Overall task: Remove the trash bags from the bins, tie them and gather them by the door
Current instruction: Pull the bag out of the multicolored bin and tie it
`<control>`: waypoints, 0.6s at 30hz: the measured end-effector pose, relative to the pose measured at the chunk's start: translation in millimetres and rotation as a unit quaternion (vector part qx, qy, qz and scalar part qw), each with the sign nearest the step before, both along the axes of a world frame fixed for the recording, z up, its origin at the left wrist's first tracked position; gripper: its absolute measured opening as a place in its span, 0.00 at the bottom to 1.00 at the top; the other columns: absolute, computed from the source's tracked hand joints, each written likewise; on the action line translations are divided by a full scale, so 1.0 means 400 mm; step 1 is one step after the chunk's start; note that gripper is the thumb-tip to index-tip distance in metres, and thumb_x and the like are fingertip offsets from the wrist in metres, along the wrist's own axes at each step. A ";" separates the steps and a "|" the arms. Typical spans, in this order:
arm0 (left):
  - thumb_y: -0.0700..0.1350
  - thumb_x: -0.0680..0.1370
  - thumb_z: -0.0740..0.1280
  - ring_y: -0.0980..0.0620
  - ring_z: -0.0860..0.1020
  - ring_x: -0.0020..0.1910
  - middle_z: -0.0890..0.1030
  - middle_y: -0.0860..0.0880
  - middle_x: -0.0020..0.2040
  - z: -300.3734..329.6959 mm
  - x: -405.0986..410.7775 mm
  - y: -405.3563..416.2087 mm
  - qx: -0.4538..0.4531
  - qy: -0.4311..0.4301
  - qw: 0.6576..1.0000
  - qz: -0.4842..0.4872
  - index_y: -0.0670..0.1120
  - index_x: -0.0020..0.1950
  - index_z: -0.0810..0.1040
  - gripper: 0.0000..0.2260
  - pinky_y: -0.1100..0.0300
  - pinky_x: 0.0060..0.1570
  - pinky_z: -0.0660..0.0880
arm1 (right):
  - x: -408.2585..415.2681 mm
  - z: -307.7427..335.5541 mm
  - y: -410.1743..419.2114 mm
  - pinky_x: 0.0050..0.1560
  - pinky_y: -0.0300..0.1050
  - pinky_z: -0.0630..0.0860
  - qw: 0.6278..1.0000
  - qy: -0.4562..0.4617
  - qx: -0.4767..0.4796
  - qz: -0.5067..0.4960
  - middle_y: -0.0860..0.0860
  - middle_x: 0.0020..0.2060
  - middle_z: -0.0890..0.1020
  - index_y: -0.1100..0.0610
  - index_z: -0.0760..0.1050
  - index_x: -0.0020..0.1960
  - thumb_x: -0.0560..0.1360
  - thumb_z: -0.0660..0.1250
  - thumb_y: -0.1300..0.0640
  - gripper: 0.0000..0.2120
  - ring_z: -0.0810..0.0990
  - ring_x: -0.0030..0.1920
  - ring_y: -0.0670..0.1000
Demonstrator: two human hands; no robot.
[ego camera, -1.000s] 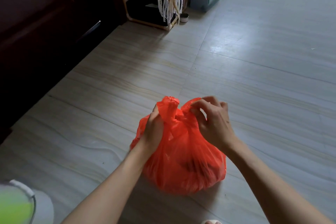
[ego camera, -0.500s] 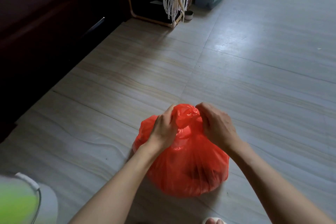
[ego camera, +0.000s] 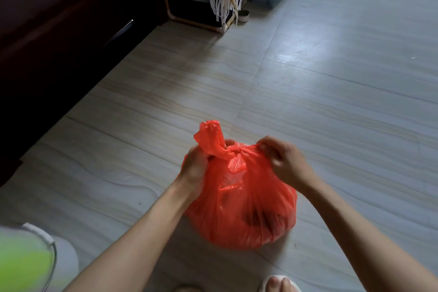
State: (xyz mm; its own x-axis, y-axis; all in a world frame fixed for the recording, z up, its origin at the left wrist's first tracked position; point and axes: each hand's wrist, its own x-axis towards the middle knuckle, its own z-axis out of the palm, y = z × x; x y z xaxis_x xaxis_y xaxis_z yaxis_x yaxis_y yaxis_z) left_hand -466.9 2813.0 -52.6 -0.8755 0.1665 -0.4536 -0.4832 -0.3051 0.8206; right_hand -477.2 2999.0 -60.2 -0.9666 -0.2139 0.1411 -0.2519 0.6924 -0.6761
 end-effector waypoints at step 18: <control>0.43 0.80 0.56 0.58 0.73 0.17 0.74 0.54 0.18 -0.017 0.047 -0.060 -0.099 -0.098 0.972 0.187 0.45 0.30 0.69 0.17 0.71 0.19 0.69 | 0.077 -0.091 0.131 0.21 0.46 0.69 0.973 0.089 0.211 -0.034 0.57 0.26 0.80 0.56 0.75 0.41 0.67 0.51 0.58 0.14 0.77 0.23 0.61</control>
State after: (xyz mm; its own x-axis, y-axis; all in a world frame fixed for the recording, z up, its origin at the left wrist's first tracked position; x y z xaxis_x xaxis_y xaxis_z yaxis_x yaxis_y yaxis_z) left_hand -447.9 2788.9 -59.6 -0.7516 -0.2539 -0.6088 -0.5221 -0.3351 0.7843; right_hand -446.3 3051.6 -96.4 -0.9487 -0.2255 0.2217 -0.2830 0.9183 -0.2769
